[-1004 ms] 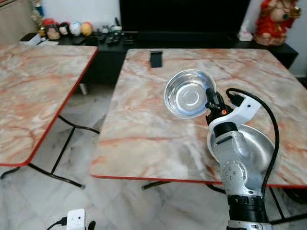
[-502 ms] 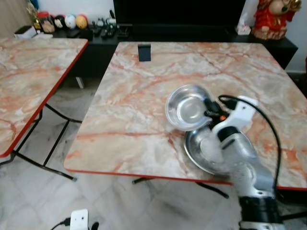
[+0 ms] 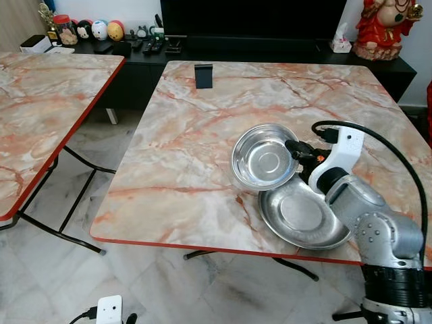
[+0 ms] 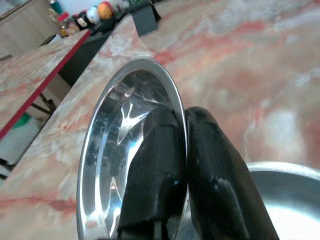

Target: Setting the table

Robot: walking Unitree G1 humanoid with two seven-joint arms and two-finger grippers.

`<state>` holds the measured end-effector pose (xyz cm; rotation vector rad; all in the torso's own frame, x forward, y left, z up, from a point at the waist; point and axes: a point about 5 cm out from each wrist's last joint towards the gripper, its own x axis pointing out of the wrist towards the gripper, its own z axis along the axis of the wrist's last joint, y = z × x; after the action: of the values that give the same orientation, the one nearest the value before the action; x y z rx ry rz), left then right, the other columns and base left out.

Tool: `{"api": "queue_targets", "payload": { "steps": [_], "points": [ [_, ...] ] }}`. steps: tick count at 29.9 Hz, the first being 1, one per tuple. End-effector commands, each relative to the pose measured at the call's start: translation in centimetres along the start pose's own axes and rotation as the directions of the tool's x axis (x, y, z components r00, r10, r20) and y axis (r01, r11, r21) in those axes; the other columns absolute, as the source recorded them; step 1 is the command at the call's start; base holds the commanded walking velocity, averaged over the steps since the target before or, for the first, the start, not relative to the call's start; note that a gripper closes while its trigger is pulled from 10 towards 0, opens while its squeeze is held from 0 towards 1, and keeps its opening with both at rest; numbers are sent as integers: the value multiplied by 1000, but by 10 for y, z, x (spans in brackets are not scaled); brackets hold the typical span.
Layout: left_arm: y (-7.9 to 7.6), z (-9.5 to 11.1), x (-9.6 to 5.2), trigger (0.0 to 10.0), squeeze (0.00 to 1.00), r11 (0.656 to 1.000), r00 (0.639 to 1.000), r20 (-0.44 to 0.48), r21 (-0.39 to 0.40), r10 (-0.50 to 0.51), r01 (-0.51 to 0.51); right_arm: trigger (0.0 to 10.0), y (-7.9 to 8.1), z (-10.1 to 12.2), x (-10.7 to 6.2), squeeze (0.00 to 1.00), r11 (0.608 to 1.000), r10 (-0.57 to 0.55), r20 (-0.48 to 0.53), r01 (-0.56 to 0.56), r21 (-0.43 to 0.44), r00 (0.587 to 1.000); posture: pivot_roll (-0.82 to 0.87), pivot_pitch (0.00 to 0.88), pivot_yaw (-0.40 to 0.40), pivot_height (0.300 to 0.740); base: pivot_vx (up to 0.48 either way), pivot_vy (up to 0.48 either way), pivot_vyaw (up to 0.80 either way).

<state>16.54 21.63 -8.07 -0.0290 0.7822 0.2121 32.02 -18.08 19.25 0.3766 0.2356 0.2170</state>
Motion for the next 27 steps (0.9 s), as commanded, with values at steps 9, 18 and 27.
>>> {"api": "queue_targets", "payload": {
  "steps": [9, 18, 27],
  "points": [
    [0, -4, -1, 10000, 0, 1000, 1000, -14, 3, -2, 2, 10000, -24, 0, -24, 0, 979, -86, 0, 85, 187, 996, -74, 76, 6, 740, 0, 0, 0],
    [0, -3, -1, 10000, 0, 1000, 1000, -15, 3, -6, 6, 10000, -51, -26, -41, 0, 920, -172, 14, 155, 359, 985, -75, 89, 13, 740, 0, 0, 0],
    [4, -1, 0, 10000, 0, 1000, 1000, -14, 6, 6, -6, 10000, -60, -33, -43, 0, 885, -177, 11, 154, 439, 984, -73, 93, 13, 740, 0, 0, 0]
  ]
}}
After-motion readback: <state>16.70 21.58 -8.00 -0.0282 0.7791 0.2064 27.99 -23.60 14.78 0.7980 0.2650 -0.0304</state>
